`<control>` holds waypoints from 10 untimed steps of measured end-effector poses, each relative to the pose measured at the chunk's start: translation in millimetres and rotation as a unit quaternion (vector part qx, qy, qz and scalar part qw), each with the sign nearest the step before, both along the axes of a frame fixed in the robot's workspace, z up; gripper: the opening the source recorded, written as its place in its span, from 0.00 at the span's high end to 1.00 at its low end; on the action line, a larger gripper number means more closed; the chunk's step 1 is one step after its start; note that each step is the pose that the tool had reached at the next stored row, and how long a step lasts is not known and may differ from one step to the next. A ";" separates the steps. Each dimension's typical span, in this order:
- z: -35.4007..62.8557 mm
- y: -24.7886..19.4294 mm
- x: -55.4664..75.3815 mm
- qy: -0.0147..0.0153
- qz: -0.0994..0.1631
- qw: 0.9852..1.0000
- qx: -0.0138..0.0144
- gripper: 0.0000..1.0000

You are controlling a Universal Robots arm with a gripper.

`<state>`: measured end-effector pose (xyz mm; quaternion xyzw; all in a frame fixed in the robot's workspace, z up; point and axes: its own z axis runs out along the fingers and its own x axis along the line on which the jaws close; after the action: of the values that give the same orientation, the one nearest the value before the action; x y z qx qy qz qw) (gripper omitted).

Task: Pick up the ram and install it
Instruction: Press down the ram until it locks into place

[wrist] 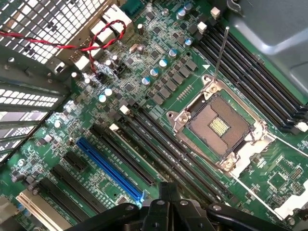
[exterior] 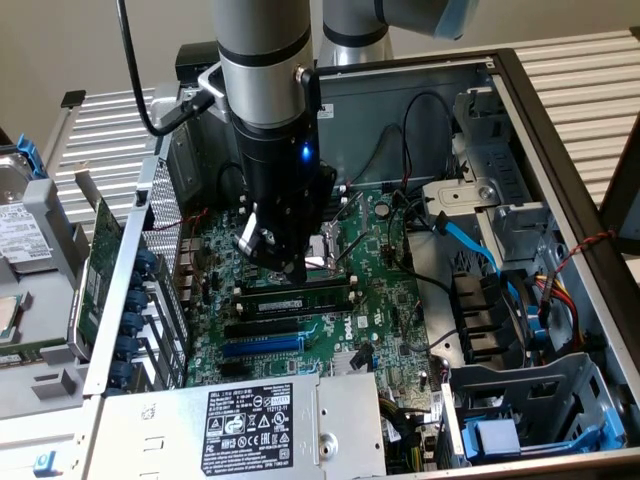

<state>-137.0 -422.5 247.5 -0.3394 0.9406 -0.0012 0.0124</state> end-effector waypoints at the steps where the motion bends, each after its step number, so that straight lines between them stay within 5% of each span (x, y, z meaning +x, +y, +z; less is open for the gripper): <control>1: 0.0 0.0 0.0 0.000 -0.006 1.000 0.000 0.90; 10: -0.1 0.0 0.0 0.000 -0.064 0.998 0.000 0.90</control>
<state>-137.0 -422.5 247.4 -0.2782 0.9604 -0.0022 0.0122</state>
